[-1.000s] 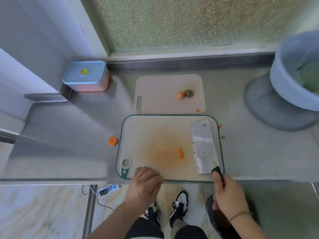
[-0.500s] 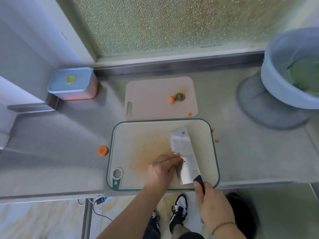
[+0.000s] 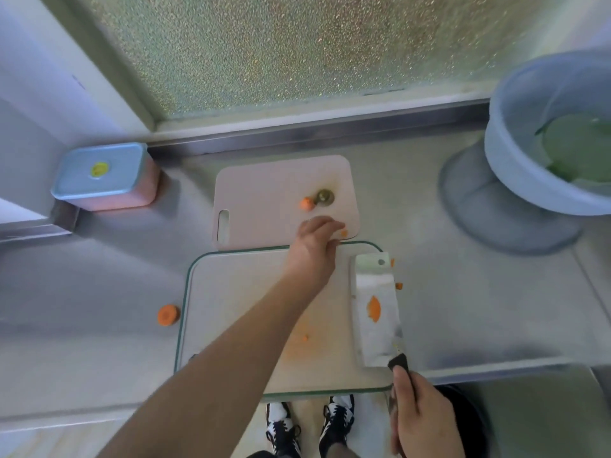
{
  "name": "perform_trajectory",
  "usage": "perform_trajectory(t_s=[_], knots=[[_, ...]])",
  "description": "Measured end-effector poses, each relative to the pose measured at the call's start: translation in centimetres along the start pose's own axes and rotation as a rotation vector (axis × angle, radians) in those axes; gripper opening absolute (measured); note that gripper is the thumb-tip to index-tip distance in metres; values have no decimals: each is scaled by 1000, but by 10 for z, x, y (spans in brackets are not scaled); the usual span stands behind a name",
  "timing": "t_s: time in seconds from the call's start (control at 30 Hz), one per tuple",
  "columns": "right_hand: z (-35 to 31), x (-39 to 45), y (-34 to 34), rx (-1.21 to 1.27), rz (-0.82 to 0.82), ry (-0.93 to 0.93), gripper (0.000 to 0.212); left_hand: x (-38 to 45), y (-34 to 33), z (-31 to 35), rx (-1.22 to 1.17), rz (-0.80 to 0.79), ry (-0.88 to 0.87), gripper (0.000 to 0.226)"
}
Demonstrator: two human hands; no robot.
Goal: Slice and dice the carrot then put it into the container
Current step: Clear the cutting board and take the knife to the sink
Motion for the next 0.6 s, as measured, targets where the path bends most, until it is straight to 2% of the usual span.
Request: perform_trajectory(t_s=[0.07,0.1,0.2,0.33,0.37,0.43,0.53,0.6], knots=[[3,6,2,-1,-32,-21,27,21,-17,-4,62,-88,-73,24],[2,9,4,-6,-43,-18,20,28,-24,-4,83,-133,-112,19],[3,13,7,-32,-65,-8,18,33,-38,-3,138,-212,-179,17],[10,16,6,-75,-74,-17,18,25,-34,3,158,-232,-188,21],[13,16,4,-96,-82,-27,24,21,-29,8,156,-224,-208,22],[18,12,3,-104,-56,-7,48,5,-16,13,132,-209,-246,23],[16,2,1,-88,7,20,85,-51,14,3,36,-140,-131,19],[12,-5,-10,-121,-7,15,79,-100,29,-8,-16,-86,-44,18]])
Point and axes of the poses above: each hand's wrist, its own x-axis towards the middle knuckle, its own y-axis out of the back of the hand, z = x × y, the point moved 10 cm from there along x, towards the middle knuckle, and after that the axes turned 9 degrees about -z, right-handed, at the moved point
